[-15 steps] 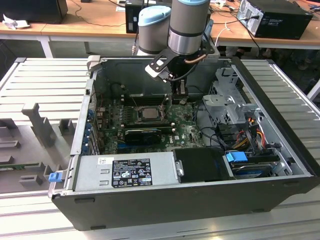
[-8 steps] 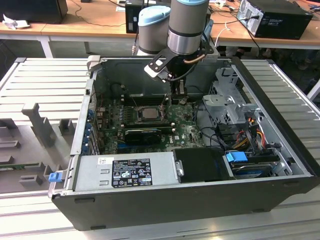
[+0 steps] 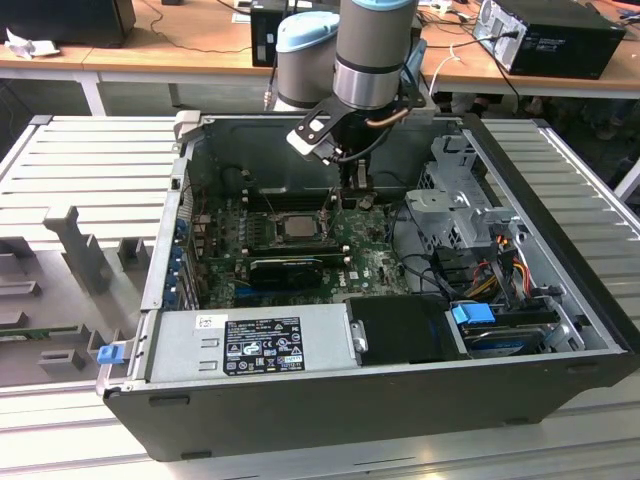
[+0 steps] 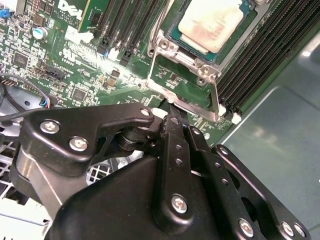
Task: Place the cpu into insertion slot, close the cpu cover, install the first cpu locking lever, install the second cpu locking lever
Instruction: 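Close the cpu cover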
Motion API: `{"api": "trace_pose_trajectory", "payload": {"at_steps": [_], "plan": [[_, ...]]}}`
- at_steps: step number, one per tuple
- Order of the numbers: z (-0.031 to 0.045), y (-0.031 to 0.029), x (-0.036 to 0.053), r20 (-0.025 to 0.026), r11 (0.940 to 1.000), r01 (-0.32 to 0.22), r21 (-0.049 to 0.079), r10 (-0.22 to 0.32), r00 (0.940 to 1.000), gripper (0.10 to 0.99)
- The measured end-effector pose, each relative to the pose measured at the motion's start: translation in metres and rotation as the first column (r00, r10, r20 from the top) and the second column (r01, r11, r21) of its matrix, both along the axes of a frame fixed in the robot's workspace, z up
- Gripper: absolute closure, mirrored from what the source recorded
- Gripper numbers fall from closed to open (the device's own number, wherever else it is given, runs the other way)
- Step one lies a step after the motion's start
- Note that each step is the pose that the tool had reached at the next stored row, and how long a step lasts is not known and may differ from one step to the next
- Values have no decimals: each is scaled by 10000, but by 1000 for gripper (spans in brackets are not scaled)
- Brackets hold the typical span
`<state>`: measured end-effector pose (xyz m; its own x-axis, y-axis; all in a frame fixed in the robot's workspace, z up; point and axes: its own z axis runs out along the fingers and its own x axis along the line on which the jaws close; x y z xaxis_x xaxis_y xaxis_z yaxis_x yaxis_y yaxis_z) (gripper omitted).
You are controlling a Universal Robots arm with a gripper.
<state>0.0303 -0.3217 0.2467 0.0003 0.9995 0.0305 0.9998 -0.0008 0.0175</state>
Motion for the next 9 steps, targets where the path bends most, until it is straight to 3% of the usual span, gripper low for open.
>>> {"api": "trace_pose_trajectory", "payload": {"at_steps": [9], "plan": [[0,0,-58,0,10000,1,0,-1,10000,980]]}}
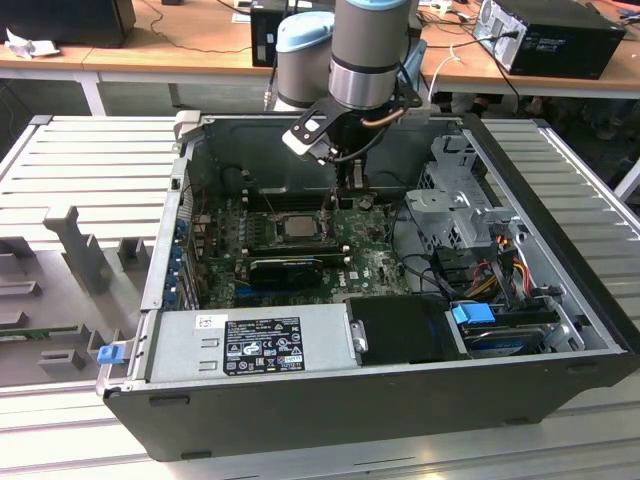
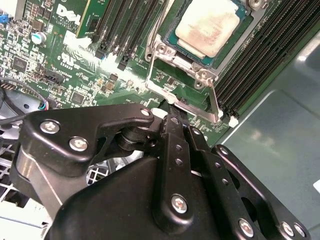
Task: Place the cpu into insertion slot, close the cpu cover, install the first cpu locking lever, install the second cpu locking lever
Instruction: 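Close the cpu cover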
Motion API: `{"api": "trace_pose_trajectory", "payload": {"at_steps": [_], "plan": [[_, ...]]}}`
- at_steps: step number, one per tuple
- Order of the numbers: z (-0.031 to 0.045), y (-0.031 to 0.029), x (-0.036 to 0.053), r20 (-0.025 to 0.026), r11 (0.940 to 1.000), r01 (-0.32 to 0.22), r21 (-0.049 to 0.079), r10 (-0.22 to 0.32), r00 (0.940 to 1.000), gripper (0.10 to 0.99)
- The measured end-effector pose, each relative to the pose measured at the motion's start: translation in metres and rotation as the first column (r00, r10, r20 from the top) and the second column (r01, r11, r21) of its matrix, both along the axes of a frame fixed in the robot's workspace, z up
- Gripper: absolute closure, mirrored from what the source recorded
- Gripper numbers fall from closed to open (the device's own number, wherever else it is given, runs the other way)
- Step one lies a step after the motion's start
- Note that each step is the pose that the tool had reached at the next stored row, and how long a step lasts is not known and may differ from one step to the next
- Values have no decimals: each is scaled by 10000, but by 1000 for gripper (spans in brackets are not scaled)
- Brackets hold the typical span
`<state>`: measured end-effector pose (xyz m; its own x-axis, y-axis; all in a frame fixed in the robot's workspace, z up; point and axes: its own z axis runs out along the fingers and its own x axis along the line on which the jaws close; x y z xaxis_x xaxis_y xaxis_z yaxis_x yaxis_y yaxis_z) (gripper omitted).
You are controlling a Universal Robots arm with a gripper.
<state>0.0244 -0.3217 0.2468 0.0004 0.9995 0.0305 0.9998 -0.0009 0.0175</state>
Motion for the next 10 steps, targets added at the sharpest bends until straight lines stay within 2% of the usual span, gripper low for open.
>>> {"api": "trace_pose_trajectory", "payload": {"at_steps": [10], "plan": [[0,0,-69,-1,10000,0,0,0,10000,980]]}}
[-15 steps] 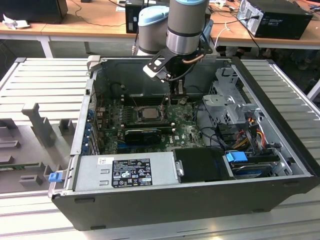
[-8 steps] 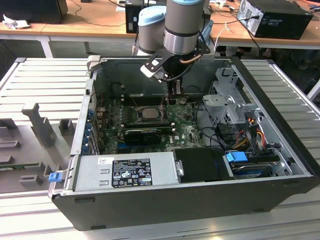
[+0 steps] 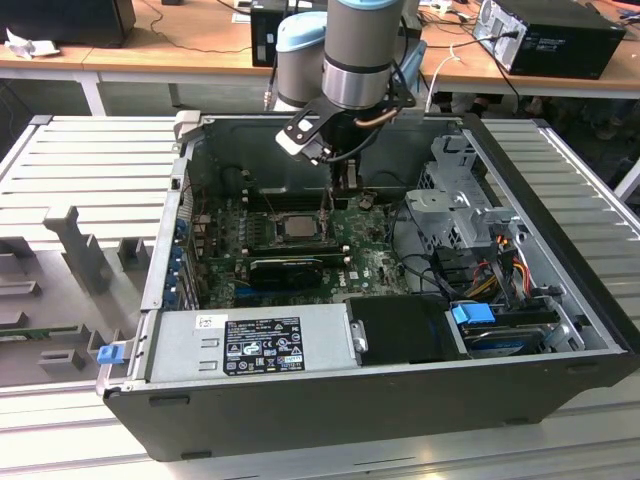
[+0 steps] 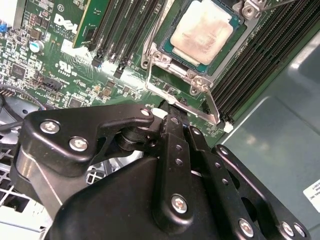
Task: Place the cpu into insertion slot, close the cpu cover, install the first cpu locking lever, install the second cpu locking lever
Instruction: 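Close the cpu cover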
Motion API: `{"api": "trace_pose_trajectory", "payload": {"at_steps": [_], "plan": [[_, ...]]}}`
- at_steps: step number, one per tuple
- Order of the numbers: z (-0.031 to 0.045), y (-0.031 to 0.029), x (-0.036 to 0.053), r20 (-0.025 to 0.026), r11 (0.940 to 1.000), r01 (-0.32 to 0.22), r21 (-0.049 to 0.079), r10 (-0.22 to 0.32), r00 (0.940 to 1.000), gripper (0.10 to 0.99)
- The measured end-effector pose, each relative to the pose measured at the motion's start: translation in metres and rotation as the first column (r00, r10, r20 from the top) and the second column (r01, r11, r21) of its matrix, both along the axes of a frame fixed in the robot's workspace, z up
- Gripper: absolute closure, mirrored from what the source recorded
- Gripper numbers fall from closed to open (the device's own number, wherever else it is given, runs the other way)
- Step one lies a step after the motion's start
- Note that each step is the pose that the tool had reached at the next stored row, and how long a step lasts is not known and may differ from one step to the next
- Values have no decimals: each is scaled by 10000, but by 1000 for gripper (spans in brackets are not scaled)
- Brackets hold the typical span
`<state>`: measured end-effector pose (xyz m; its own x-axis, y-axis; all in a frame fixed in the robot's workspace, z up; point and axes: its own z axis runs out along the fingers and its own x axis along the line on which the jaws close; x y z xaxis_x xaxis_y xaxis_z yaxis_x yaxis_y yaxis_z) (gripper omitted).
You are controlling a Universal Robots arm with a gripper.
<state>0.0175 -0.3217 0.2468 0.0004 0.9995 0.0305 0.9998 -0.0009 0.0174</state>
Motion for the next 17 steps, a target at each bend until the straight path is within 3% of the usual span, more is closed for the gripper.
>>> {"api": "trace_pose_trajectory", "payload": {"at_steps": [14,15,17], "plan": [[0,0,-102,0,10000,-1,0,1,10000,980],[-6,1,-129,0,10000,-1,3,1,10000,980],[-89,0,-178,-18,9999,-109,0,109,9999,980]]}}
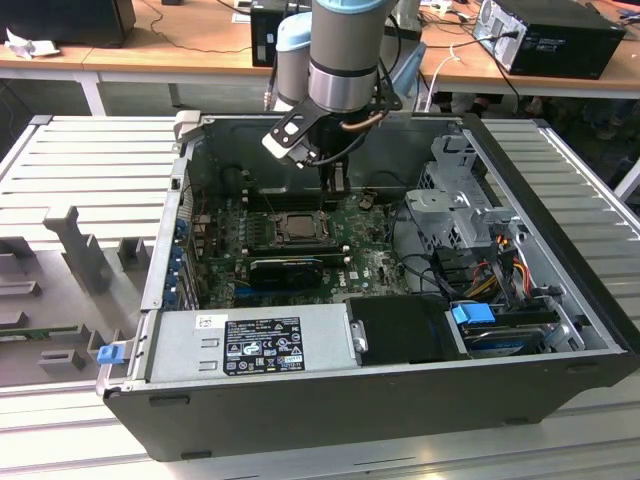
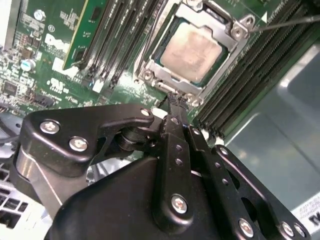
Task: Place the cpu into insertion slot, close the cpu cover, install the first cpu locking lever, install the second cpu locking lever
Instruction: 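Close the cpu cover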
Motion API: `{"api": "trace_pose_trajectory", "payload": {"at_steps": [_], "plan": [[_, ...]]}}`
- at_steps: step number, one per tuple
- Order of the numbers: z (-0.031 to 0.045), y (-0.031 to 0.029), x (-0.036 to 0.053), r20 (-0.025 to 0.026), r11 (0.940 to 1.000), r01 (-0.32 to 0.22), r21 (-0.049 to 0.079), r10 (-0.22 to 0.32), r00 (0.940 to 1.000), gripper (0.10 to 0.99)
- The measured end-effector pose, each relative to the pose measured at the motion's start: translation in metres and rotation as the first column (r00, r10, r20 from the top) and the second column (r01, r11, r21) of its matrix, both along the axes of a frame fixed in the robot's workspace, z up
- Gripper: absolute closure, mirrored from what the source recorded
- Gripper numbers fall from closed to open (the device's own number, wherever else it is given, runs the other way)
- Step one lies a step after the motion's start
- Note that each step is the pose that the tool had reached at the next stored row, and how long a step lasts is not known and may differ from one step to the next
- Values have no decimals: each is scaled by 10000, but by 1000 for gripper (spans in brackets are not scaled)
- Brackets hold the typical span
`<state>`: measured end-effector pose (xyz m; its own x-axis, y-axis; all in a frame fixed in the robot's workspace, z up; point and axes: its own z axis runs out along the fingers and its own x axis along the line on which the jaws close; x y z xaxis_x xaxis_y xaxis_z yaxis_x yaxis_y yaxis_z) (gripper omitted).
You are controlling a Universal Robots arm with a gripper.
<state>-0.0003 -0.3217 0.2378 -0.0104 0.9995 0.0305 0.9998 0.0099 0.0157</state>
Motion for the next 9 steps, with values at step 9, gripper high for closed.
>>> {"api": "trace_pose_trajectory", "payload": {"at_steps": [9], "plan": [[-91,-1,-269,3,9993,-361,44,361,9993,980]]}}
